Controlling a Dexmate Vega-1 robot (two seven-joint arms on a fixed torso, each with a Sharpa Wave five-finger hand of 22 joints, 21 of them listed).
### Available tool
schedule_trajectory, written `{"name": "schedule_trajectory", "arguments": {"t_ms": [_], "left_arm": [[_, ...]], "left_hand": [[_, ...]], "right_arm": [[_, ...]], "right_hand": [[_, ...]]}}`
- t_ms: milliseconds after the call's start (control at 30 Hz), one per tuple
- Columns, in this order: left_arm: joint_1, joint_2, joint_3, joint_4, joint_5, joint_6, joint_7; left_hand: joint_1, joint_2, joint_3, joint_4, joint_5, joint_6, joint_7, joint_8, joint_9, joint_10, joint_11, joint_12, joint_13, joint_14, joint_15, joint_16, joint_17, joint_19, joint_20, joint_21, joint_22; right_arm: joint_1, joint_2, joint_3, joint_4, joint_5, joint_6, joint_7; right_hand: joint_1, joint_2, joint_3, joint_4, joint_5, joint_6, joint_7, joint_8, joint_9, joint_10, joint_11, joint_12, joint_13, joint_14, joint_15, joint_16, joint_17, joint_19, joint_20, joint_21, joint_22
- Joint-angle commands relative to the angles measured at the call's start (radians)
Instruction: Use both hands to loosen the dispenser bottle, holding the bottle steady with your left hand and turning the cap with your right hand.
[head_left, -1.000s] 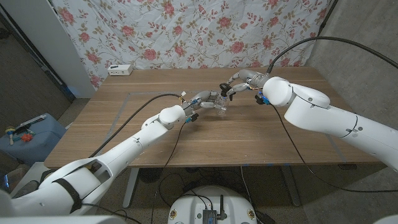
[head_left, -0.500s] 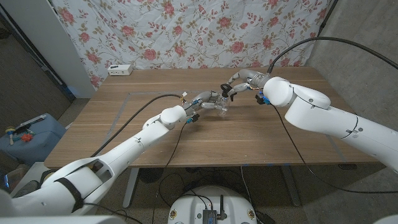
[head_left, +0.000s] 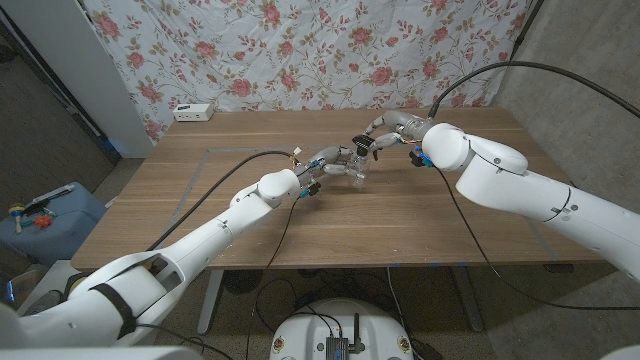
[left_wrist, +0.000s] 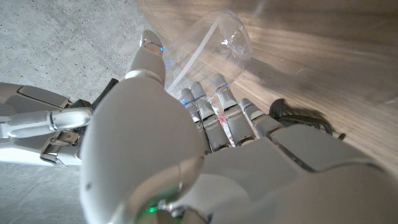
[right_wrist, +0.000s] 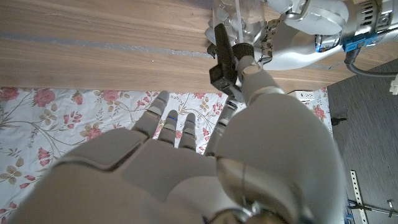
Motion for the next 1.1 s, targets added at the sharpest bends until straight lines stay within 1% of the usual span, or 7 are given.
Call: {"name": "schedule_trajectory", "arguments": {"t_ms": [33,200,567,767,800,900,1100], "left_arm": [[-0.004,-0.003,0.001,0.009,-0.001,-0.011,-0.005],[-0.004,-0.002,0.002,0.007,-0.001,-0.012,-0.006],[-0.003,-0.004,0.005,0.007,0.002,-0.015,-0.009],[0.001,0.002,0.005,-0.005,0.003,-0.007,-0.009],[0.001,0.002,0.005,-0.005,0.003,-0.007,-0.009],[0.002,0.004,0.005,-0.008,0.004,-0.006,-0.009],[0.003,0.004,0.005,-0.007,0.001,-0.005,-0.013]], "left_hand": [[-0.059,0.094,0.054,0.047,0.005,0.06,0.008,0.005,0.003,0.017,-0.009,0.005,0.002,0.012,-0.087,0.005,0.003,0.005,-0.086,-0.003,0.002],[-0.059,0.095,0.056,0.047,0.005,0.061,0.008,0.005,0.003,0.019,-0.007,0.005,0.003,0.012,-0.087,0.004,0.003,0.005,-0.086,-0.003,0.002],[-0.062,0.094,0.06,0.045,0.005,0.065,0.006,0.006,0.003,0.022,-0.008,0.002,0.006,0.015,-0.087,0.004,0.003,0.005,-0.087,-0.003,0.002],[-0.064,0.094,0.061,0.045,0.004,0.066,0.007,0.006,0.003,0.024,-0.008,0.001,0.008,0.015,-0.087,0.004,0.003,0.004,-0.086,-0.003,0.002],[-0.064,0.095,0.061,0.046,0.004,0.066,0.007,0.006,0.003,0.025,-0.009,0.001,0.008,0.015,-0.088,0.004,0.003,0.004,-0.085,-0.003,0.002],[-0.063,0.095,0.062,0.045,0.004,0.066,0.007,0.006,0.003,0.022,-0.009,-0.001,0.009,0.014,-0.086,0.004,0.003,0.004,-0.085,-0.003,0.002],[-0.064,0.096,0.063,0.044,0.004,0.065,0.007,0.005,0.003,0.025,-0.008,-0.001,0.01,0.014,-0.087,0.004,0.004,0.003,-0.085,-0.003,0.002]], "right_arm": [[-0.009,0.013,0.015,0.021,0.0,0.028,-0.001],[-0.016,0.015,0.022,0.024,0.0,0.04,-0.006],[-0.028,0.019,0.033,0.024,-0.007,0.055,-0.015],[-0.032,0.02,0.038,0.023,-0.006,0.06,-0.012],[-0.033,0.019,0.04,0.023,-0.005,0.062,-0.011],[-0.035,0.018,0.045,0.022,0.0,0.069,-0.008],[-0.042,0.02,0.059,0.023,0.013,0.083,-0.01]], "right_hand": [[0.018,0.006,0.013,-0.001,-0.001,0.027,-0.001,0.009,0.002,0.015,-0.004,0.005,0.001,0.003,-0.01,0.006,0.003,0.017,-0.006,0.009,0.003],[0.032,0.012,0.019,-0.003,-0.002,0.053,-0.002,0.015,0.002,0.024,-0.007,0.005,0.0,0.012,-0.02,0.008,0.002,0.021,-0.008,0.008,0.003],[0.052,0.018,0.022,-0.001,-0.007,0.112,-0.002,0.028,0.001,0.053,-0.027,0.008,0.0,0.026,-0.035,0.01,0.002,0.029,-0.01,0.006,0.003],[0.065,0.021,0.026,-0.004,-0.007,0.133,-0.002,0.033,0.001,0.06,-0.029,0.007,-0.001,0.03,-0.038,0.009,0.002,0.031,-0.012,0.006,0.003],[0.073,0.021,0.028,-0.006,-0.008,0.14,-0.003,0.034,0.001,0.061,-0.041,0.006,-0.001,0.031,-0.039,0.009,0.001,0.031,-0.012,0.005,0.003],[0.079,0.021,0.03,-0.007,-0.008,0.146,-0.003,0.035,0.001,0.064,-0.035,0.006,-0.001,0.031,-0.04,0.008,0.001,0.031,-0.013,0.005,0.003],[0.118,0.035,0.047,-0.012,-0.003,0.164,-0.004,0.036,-0.001,0.069,-0.046,0.003,-0.001,0.032,-0.047,0.007,0.002,0.027,-0.021,0.002,0.003]]}}
